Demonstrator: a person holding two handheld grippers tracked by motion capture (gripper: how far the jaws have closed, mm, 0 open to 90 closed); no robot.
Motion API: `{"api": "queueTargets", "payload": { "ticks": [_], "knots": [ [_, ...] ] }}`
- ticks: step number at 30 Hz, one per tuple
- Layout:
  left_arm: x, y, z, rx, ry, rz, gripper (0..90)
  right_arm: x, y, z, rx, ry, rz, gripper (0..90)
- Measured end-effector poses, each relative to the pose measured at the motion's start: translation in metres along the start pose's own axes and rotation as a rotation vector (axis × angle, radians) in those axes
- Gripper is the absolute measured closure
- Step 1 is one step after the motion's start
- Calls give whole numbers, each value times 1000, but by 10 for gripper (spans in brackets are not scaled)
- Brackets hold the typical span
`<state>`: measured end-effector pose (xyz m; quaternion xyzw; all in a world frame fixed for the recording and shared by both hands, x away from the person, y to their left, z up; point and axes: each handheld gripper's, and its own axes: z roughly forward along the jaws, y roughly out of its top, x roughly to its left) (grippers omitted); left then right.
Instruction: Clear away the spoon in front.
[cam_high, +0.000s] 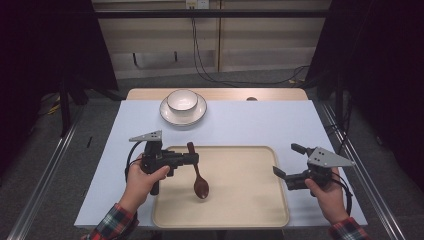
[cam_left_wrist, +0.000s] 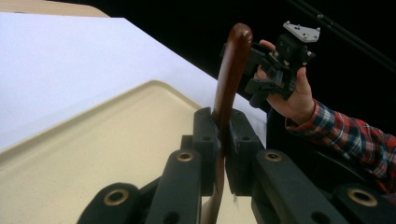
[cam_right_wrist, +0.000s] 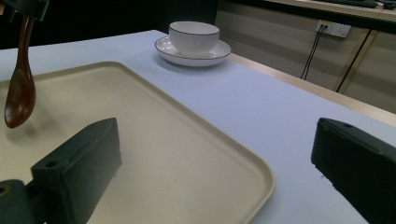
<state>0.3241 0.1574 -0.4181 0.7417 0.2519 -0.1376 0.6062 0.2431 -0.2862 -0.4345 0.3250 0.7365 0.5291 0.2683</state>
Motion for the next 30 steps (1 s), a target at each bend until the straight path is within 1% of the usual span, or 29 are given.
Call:
{"api": "queueTargets", "payload": {
  "ticks": [6,9,11,17,22,25,28,30],
  "knots": [
    [0,-2,2,16,-2,2,840,0,0,0,1,0,2,13],
    [1,-4,4,20,4,-2,840,0,0,0,0,2,0,13],
    [1,-5,6,24,-2,-9,840,0,0,0,0,1,-3,13],
    [2,-9,8,52,6,0,840,0,0,0,7,-1,-3,13],
    [4,-12,10,51,-5,-18,840,0,0,0,0,4,-6,13],
    [4,-12,10,49,9,-13,838,0,0,0,2,5,-4,13],
    [4,-12,11,46,8,-10,837,1,1,0,5,3,-5,13],
    [4,-13,11,47,5,-15,836,0,0,0,6,5,-6,13]
  ]
}}
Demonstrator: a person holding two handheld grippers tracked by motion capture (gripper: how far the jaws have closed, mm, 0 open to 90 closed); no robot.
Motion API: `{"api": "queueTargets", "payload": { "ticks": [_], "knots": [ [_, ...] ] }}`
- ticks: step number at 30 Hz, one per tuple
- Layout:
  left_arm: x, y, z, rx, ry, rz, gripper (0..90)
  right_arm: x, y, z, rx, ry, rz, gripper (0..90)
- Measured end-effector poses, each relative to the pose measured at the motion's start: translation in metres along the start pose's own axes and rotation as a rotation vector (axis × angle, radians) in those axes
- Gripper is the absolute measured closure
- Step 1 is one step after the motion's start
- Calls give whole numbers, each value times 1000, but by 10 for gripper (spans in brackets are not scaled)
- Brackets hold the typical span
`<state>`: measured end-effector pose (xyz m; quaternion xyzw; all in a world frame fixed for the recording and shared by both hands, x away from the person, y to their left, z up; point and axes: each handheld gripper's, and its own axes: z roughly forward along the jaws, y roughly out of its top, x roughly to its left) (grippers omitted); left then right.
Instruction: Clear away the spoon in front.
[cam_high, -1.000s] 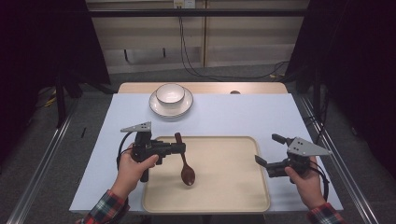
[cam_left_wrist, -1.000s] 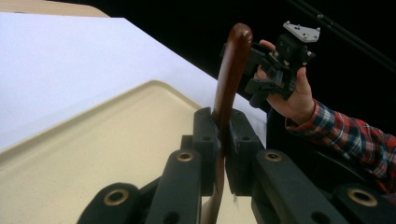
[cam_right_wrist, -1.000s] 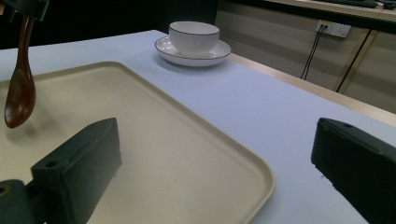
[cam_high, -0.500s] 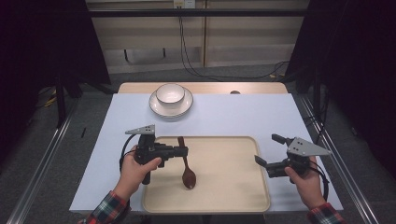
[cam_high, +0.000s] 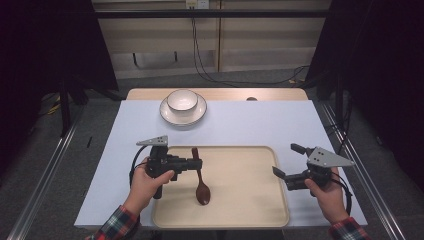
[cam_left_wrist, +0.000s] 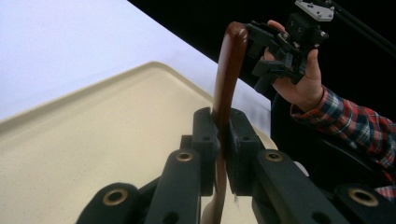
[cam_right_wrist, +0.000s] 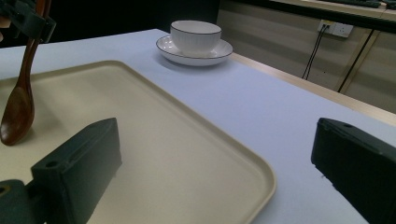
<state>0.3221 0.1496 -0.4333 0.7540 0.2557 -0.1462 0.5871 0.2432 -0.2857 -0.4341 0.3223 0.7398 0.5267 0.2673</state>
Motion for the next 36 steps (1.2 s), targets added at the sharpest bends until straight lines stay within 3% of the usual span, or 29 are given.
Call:
{"api": "queueTargets", "payload": {
  "ticks": [3,5,9,18,28,36],
  "knots": [
    [2,-1,0,20,37,26,815,-1,0,1,5,11,-2,13],
    [3,-2,1,35,56,38,795,0,0,1,1,-7,-2,13],
    [5,-2,1,29,73,43,754,0,0,2,4,4,-3,13],
    [10,-2,-2,14,151,87,652,0,0,2,5,9,0,13],
    [15,-3,-2,-3,178,79,612,1,0,4,7,12,-5,13],
    [15,-2,0,8,204,111,573,1,1,2,6,22,-10,13]
  ]
}}
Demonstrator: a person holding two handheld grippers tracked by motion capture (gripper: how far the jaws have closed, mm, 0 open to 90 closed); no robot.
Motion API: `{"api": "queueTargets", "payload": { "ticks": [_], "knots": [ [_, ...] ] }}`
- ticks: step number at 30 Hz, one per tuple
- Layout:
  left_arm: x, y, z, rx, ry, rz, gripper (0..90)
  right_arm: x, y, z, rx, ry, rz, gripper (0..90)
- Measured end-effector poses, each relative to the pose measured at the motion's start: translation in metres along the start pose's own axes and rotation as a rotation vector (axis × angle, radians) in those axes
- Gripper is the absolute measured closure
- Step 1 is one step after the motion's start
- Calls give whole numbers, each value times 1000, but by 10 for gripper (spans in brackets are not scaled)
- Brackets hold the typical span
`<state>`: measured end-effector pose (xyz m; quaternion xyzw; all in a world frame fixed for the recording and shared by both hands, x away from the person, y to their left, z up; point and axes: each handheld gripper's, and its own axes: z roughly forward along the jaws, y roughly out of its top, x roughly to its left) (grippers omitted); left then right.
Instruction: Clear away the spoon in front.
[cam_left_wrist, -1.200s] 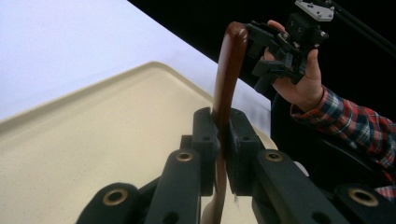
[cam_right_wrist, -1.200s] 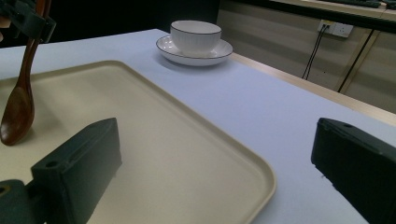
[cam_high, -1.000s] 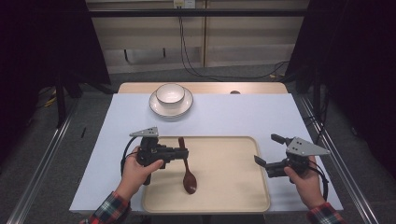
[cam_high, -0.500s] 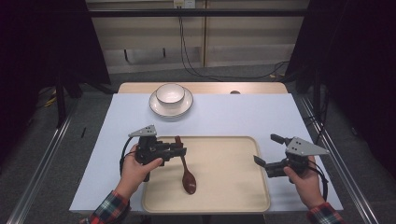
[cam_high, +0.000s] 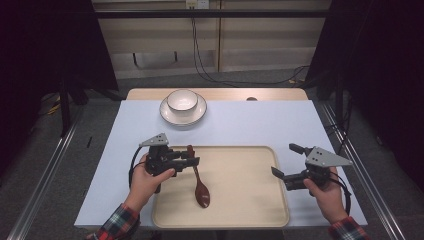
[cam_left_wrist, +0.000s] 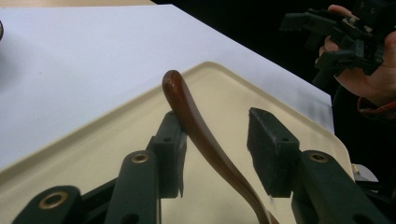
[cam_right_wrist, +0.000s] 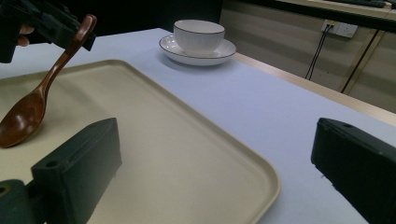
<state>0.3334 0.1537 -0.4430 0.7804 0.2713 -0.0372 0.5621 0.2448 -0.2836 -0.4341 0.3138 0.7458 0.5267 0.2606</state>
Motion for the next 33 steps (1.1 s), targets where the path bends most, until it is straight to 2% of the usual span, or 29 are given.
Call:
{"api": "queueTargets", "payload": {
  "ticks": [7,10,12,16,20,24,26,30,31,33],
  "knots": [
    [2,0,1,-11,19,10,491,0,0,-1,2,-4,3,13],
    [2,1,2,-20,28,8,483,1,0,0,-4,-16,1,13],
    [2,1,1,-29,35,12,455,1,0,-1,-1,-4,1,13],
    [4,2,-1,-41,54,10,444,1,0,0,-4,-9,-2,14],
    [5,3,-3,-58,53,6,432,1,1,-1,-2,-2,-3,14],
    [6,3,-2,-69,60,19,398,2,1,-1,-4,-17,0,14],
    [6,4,-3,-80,59,22,375,1,1,-2,-1,-1,-3,14],
    [5,6,-6,-95,70,36,326,1,1,-2,-9,-11,2,14],
    [4,6,-6,-113,71,26,308,2,1,-2,-9,-15,3,14],
    [5,7,-9,-116,76,30,280,1,1,-2,-12,-10,-5,14]
  ]
}}
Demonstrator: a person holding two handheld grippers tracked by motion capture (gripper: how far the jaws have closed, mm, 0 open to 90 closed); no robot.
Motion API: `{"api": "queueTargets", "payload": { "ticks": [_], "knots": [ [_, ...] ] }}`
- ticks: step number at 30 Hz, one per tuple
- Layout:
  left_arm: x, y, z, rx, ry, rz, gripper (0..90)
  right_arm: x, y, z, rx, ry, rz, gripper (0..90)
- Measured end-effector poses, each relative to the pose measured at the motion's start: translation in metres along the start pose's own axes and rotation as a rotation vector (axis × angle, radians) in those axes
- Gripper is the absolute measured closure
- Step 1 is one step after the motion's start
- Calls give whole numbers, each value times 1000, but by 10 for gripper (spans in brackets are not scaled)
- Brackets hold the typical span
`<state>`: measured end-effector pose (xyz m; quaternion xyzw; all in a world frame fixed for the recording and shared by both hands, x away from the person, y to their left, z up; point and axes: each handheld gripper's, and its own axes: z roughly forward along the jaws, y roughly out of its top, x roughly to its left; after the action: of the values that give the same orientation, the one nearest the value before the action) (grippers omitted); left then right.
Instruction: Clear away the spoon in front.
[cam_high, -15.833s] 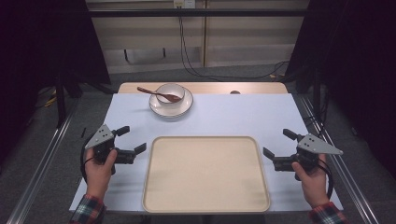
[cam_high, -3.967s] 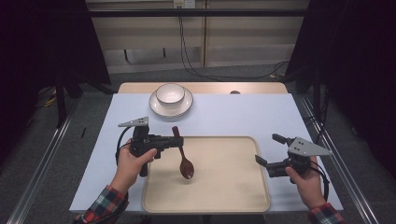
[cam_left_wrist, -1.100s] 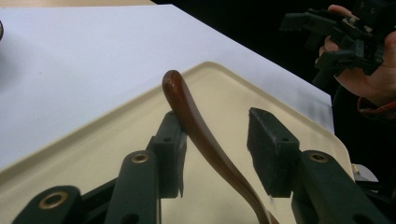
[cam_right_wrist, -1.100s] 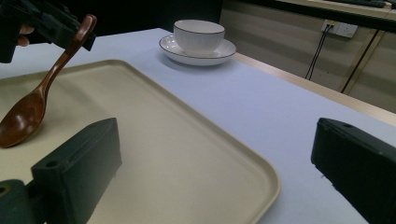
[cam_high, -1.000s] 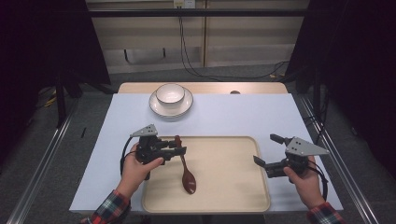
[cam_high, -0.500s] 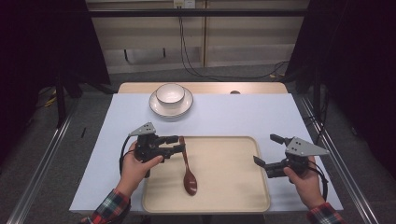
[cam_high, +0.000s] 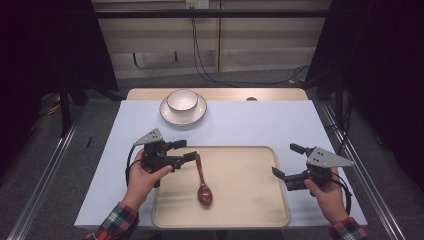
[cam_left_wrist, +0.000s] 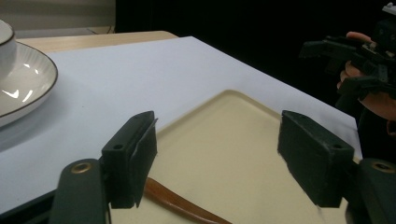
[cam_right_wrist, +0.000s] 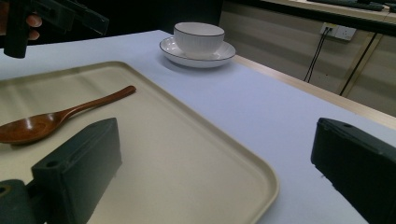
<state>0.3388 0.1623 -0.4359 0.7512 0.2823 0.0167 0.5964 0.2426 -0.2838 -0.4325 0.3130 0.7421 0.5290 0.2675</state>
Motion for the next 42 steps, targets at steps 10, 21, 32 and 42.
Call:
{"api": "queueTargets", "payload": {
  "ticks": [10,21,32,42],
  "knots": [
    [4,2,-9,-30,22,2,210,0,0,-1,-2,-4,3,14],
    [7,4,-16,-48,25,5,165,-2,1,-4,-10,-8,2,14],
    [13,5,-24,-61,41,5,115,-2,1,-5,-8,-20,-5,14],
    [21,4,-32,-69,72,5,87,-3,1,-5,-11,-10,-5,14]
  ]
}}
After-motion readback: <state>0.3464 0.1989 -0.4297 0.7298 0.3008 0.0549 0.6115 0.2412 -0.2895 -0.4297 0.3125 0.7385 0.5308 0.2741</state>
